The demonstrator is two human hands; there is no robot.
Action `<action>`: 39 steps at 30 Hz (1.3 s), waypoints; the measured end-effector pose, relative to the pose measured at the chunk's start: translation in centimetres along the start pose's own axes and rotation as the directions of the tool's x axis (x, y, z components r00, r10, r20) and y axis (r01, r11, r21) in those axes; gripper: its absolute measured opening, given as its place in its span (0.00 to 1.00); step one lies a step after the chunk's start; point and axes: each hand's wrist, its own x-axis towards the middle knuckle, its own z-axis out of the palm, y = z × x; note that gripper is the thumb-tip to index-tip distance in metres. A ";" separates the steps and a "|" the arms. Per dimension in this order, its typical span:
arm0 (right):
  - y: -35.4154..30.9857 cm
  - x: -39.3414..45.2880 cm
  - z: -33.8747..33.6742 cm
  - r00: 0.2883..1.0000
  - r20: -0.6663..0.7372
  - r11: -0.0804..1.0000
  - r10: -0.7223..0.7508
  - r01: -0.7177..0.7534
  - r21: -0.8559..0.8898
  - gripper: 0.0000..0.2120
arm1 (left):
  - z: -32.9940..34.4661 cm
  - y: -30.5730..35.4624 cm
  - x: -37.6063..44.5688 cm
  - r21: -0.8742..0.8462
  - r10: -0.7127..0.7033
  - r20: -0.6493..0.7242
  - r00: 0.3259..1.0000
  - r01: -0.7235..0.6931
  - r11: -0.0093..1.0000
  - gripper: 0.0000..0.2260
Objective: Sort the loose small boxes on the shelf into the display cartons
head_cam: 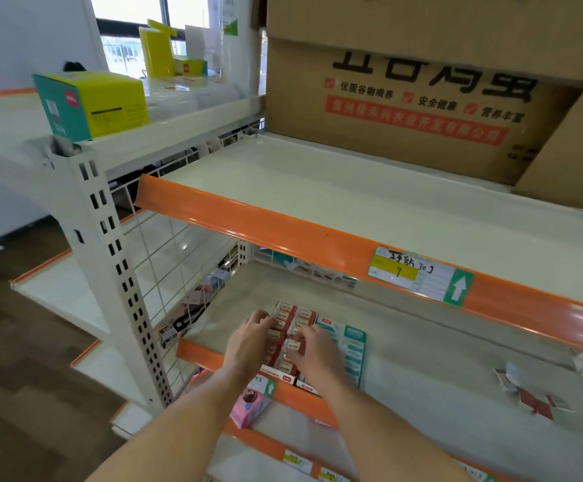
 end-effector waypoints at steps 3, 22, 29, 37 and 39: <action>-0.1 0.1 0.1 1.000 -0.007 1.000 0.021 -0.021 -0.021 0.08 | 0.1 -0.3 0.2 0.009 -0.016 -0.009 1.000 0.016 1.000 0.15; 2.1 0.2 -0.8 0.999 -0.036 0.996 0.027 -0.023 0.091 0.05 | 1.0 1.3 2.5 0.051 0.005 0.032 0.999 -0.007 0.999 0.18; 7.9 -1.0 -3.1 0.987 -0.081 0.987 0.138 -0.131 0.090 0.06 | 3.7 6.3 3.1 0.060 0.073 0.105 0.992 -0.080 0.995 0.11; 14.0 -2.8 -5.5 0.969 -0.105 0.974 0.225 -0.220 0.055 0.09 | 7.7 12.8 3.0 0.096 0.184 0.171 0.968 -0.203 0.975 0.09; 15.7 -3.5 -6.2 0.962 -0.117 0.968 0.247 -0.240 0.069 0.09 | 8.6 14.6 2.9 0.090 0.195 0.175 0.965 -0.213 0.973 0.08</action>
